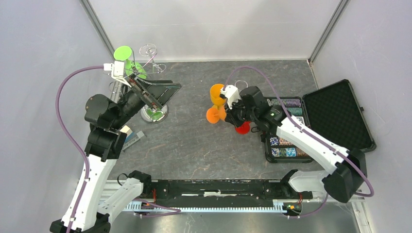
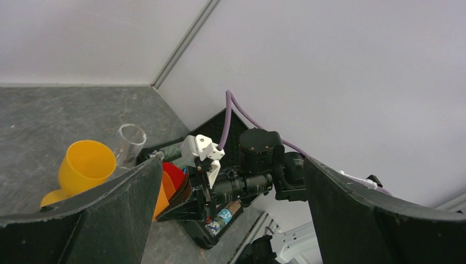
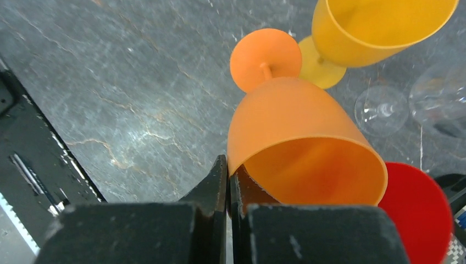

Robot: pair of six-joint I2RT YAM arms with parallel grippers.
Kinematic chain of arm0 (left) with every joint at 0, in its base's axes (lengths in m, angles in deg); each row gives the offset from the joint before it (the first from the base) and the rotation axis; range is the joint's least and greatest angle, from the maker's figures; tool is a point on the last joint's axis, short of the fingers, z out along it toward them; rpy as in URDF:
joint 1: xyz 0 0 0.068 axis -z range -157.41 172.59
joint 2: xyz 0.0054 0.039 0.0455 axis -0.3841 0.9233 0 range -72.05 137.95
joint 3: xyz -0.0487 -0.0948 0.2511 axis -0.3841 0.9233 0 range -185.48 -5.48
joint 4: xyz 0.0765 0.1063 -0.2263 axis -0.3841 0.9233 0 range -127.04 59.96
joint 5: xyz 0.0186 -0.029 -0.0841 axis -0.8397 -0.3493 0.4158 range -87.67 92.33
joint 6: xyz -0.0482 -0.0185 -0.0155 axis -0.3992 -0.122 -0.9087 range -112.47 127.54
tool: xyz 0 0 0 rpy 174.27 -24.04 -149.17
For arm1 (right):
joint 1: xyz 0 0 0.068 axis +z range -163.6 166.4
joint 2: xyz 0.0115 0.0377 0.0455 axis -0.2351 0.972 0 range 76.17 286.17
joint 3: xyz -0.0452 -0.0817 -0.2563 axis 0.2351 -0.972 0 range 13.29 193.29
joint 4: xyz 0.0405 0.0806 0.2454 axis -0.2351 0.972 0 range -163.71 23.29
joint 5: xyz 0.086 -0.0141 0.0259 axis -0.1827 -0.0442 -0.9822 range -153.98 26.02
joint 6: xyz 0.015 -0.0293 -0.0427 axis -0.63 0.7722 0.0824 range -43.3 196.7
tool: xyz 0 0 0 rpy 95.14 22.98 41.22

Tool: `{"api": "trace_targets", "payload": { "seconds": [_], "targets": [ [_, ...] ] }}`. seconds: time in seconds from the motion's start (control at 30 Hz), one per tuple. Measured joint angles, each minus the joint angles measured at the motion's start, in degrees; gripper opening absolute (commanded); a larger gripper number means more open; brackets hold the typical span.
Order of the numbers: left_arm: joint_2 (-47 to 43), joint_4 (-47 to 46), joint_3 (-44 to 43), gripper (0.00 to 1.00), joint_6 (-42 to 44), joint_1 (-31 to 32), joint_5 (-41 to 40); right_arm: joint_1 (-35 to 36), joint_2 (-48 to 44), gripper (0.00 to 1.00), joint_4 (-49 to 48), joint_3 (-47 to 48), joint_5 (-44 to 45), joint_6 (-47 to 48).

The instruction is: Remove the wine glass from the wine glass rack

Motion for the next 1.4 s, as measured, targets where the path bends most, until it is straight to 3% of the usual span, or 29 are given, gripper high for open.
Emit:
{"api": "trace_targets", "payload": {
  "seconds": [0.7, 1.23, 1.3, 1.4],
  "targets": [
    [-2.6, 12.7, -3.3, 1.00, 11.1, 0.0, -10.4, 8.7, 13.8, 0.00, 13.6, 12.0, 10.9, 4.5],
    [-2.6, 16.0, -3.5, 1.00, 13.0, 0.0, -13.8, 10.7, 19.5, 0.01, 20.3, 16.3, 17.9, 6.1],
    [-2.6, 16.4, -3.5, 1.00, 13.0, 0.0, -14.5, 11.0, 19.8, 0.06, 20.4, 16.3, 18.2, 6.4],
    [-2.6, 16.5, -3.5, 1.00, 13.1, 0.0, -14.8, 11.1, 19.9, 0.22, 20.7, 16.5, 18.6, 6.8]
  ]
}}
